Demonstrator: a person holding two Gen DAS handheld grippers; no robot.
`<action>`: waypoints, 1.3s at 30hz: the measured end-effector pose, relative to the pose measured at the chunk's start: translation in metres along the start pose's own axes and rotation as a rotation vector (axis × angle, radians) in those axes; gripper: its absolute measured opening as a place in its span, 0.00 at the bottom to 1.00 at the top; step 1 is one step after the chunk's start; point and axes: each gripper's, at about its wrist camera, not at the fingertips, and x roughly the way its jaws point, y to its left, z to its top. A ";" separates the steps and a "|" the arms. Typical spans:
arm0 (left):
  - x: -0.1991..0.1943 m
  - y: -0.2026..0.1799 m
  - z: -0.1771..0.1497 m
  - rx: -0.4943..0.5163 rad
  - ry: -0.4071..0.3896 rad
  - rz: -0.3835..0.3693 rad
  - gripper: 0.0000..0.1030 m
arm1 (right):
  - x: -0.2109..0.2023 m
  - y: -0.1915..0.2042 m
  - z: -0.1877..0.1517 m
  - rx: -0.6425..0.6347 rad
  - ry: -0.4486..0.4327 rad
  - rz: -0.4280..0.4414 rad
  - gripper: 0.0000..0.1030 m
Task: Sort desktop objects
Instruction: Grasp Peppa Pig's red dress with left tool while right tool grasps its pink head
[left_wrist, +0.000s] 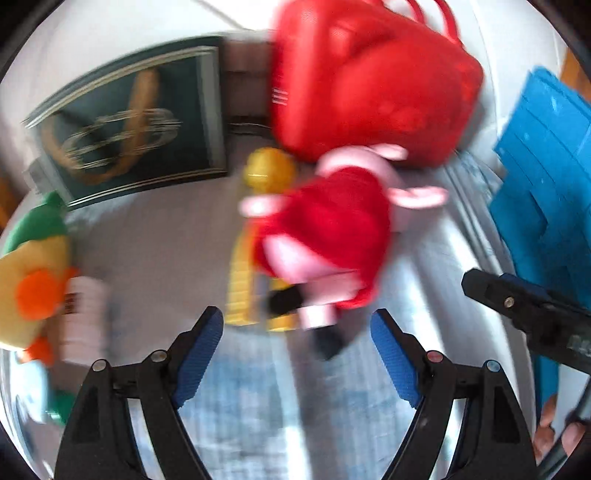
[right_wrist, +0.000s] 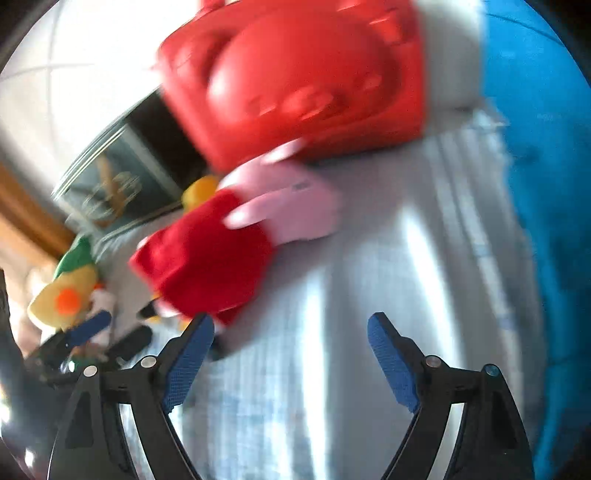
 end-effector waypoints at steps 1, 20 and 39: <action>0.006 -0.015 0.003 0.006 0.004 0.001 0.80 | -0.001 -0.008 0.002 0.015 -0.005 -0.005 0.89; 0.033 0.032 0.033 0.089 -0.047 0.104 0.88 | 0.074 0.012 0.050 0.012 0.045 0.209 1.00; 0.052 0.014 0.039 0.157 -0.064 0.039 0.78 | 0.089 0.035 0.060 -0.125 0.066 0.204 0.65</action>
